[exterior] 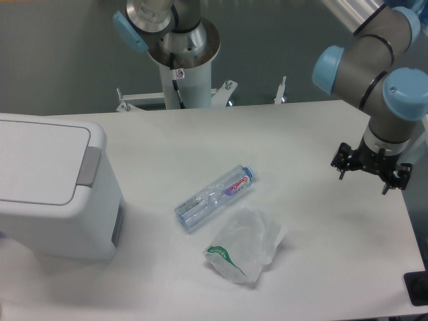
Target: Open the trash can
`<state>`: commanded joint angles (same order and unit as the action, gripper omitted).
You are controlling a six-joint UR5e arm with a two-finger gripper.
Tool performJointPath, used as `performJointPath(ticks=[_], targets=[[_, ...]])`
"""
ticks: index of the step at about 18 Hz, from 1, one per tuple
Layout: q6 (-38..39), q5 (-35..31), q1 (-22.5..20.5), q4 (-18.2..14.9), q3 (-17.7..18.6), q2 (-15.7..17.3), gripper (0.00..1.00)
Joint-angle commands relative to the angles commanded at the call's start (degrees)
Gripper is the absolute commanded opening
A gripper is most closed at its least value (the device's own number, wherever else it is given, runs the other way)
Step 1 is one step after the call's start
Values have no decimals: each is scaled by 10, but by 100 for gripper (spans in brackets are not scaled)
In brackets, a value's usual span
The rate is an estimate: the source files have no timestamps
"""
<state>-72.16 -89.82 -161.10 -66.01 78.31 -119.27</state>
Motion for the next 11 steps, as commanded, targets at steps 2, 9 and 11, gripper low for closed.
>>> performJointPath(ticks=[2,9,11], targets=[[1,0,0,0,1,0,100],[3,0,4,4,5,-1,100],[5,1,4,4,15,5,100]])
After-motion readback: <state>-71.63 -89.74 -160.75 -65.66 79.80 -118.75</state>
